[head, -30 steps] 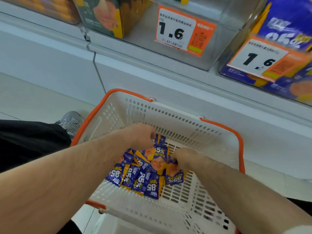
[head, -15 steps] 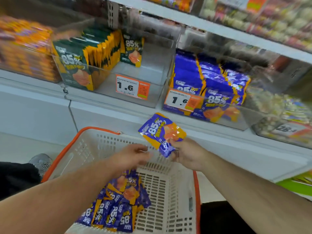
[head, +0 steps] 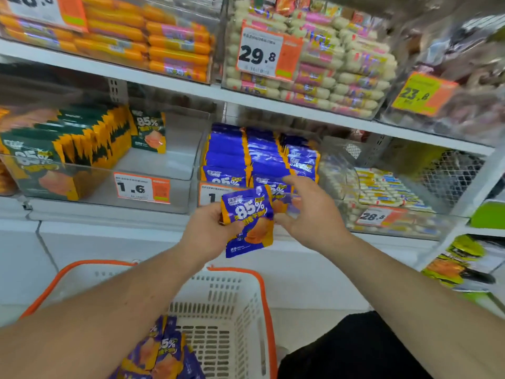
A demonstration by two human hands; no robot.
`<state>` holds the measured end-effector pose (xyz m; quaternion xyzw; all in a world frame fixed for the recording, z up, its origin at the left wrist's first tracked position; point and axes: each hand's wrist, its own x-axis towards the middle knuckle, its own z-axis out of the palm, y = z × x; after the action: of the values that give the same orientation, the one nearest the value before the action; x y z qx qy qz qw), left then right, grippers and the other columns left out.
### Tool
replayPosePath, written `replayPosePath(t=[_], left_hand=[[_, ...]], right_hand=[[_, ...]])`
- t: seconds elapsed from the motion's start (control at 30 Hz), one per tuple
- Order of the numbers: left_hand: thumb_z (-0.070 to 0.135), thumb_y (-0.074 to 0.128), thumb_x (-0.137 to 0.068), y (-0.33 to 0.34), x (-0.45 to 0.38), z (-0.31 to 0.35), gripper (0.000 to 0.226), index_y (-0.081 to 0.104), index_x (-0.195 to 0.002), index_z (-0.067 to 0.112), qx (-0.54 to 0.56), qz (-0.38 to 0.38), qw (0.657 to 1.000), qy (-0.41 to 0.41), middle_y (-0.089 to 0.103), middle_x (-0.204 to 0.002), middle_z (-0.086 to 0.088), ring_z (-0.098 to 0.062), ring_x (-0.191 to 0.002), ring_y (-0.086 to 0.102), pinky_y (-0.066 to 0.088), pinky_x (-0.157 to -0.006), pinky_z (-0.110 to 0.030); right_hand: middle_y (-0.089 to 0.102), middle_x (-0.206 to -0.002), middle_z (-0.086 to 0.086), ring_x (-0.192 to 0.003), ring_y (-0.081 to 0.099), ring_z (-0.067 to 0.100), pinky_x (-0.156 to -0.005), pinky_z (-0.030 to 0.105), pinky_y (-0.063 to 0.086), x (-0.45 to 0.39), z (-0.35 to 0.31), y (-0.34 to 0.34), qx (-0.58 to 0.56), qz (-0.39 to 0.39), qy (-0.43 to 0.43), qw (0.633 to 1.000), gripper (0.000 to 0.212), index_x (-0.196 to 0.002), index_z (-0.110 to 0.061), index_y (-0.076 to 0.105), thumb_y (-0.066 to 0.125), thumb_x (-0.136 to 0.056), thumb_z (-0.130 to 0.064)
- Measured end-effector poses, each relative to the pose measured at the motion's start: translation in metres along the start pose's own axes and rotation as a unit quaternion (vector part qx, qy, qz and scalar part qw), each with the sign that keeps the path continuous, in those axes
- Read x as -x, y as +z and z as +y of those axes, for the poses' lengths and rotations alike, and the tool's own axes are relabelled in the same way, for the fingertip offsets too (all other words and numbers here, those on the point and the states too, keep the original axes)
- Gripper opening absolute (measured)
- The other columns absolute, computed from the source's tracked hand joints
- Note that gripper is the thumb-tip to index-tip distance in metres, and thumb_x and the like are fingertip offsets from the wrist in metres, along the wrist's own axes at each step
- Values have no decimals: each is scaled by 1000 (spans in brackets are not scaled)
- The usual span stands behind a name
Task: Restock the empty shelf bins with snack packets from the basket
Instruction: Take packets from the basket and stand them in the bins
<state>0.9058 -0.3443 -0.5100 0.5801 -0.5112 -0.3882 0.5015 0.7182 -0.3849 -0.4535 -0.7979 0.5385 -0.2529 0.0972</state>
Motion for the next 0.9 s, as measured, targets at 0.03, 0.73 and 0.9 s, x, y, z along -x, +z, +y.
replayPosePath(t=[0.03, 0.73, 0.9], left_hand=[[8, 70, -87, 6, -5, 9, 23, 68, -99, 28, -55, -20, 998, 23, 74, -95, 5, -12, -85, 69, 55, -73, -31], [59, 39, -96, 55, -76, 39, 77, 0, -155, 30, -575, -18, 797, 183, -1, -164, 9, -15, -150, -3, -5, -119, -47], [53, 44, -96, 55, -75, 32, 77, 0, -155, 30, -575, 1, 794, 199, 2, -163, 9, -15, -150, -2, -6, -119, -46]], right_hand=[[46, -143, -8, -122, 53, 14, -99, 31, 44, -1, -4, -8, 44, -9, -34, 998, 69, -141, -26, 43, 77, -81, -30], [60, -115, 10, -101, 58, 33, -77, 40, 49, -107, 45, -61, 225, 9, 45, 973, 33, -121, -14, 54, 62, -88, -14], [59, -94, 6, -76, 53, 24, -67, 33, 43, -130, 57, -29, 262, -104, 108, 953, 14, -102, -11, 53, 57, -89, -8]])
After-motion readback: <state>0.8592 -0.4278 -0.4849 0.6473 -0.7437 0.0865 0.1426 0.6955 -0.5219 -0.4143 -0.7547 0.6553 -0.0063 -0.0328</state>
